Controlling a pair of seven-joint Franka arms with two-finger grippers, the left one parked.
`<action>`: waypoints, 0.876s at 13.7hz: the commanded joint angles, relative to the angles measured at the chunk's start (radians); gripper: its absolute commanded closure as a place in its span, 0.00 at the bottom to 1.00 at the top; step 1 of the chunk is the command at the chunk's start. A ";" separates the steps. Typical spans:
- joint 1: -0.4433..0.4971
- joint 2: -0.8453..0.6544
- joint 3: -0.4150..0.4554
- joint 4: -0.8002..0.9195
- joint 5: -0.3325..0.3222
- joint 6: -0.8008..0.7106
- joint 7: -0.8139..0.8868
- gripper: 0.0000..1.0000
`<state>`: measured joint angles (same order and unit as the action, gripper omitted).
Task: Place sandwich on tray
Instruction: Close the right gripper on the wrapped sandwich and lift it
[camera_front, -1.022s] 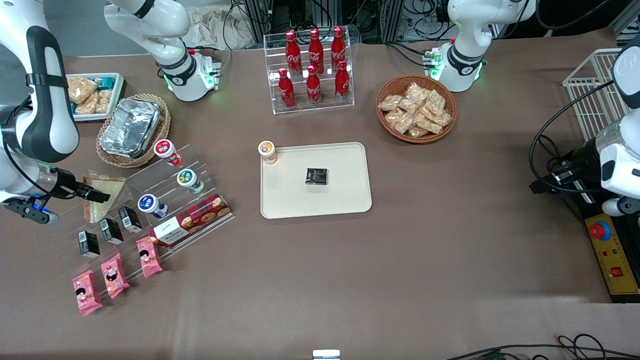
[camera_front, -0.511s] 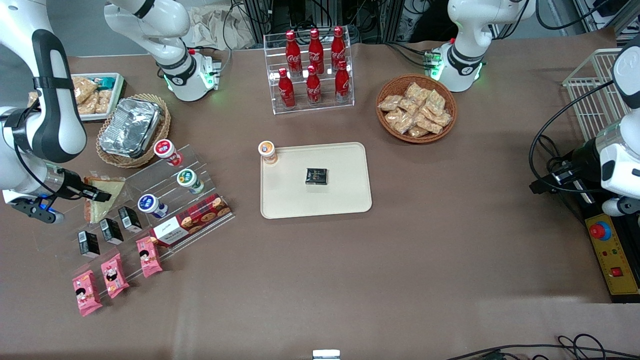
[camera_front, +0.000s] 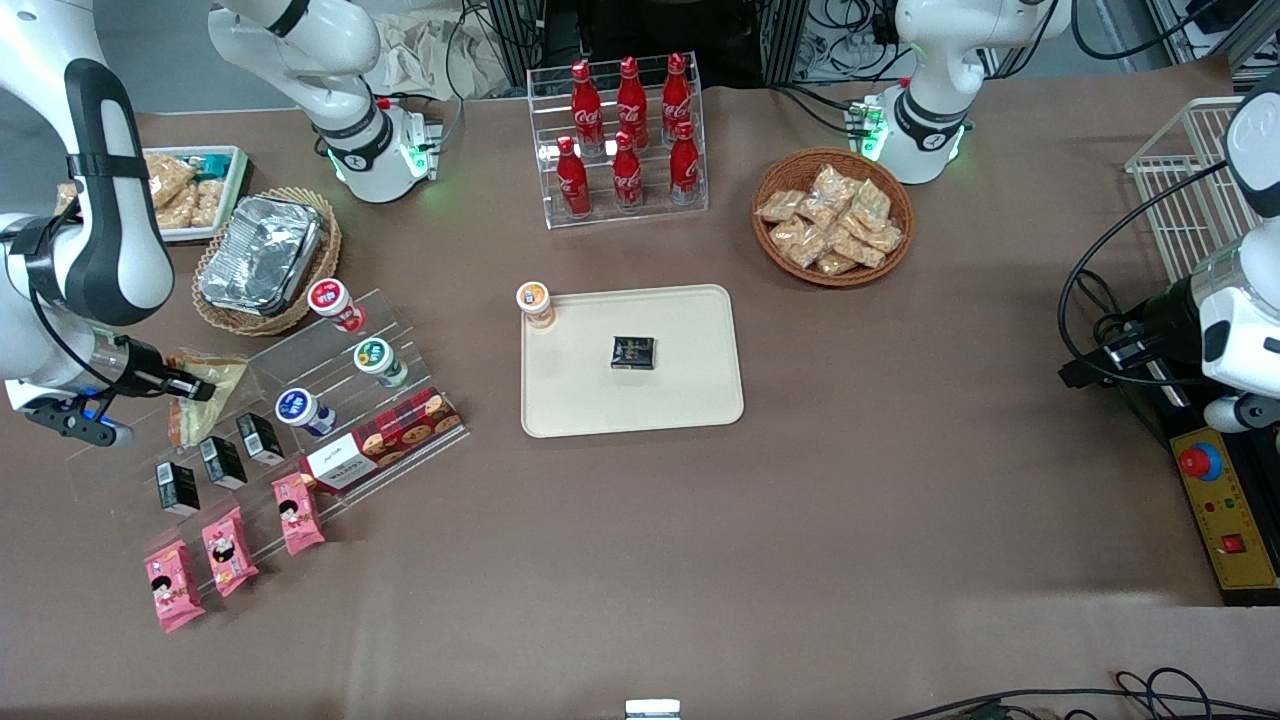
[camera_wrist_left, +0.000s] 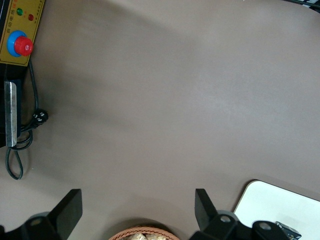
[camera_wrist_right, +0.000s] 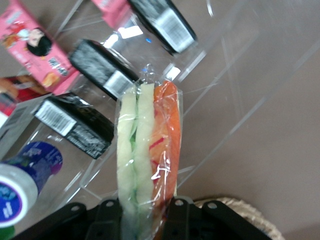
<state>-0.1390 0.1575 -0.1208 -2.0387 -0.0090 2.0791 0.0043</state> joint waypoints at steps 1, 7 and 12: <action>-0.007 0.010 0.006 0.075 0.011 0.004 -0.185 1.00; 0.022 0.134 0.015 0.366 -0.058 -0.045 -0.631 1.00; 0.140 0.142 0.016 0.420 -0.062 -0.086 -0.709 1.00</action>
<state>-0.0371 0.2789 -0.1012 -1.6640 -0.0511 2.0234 -0.6507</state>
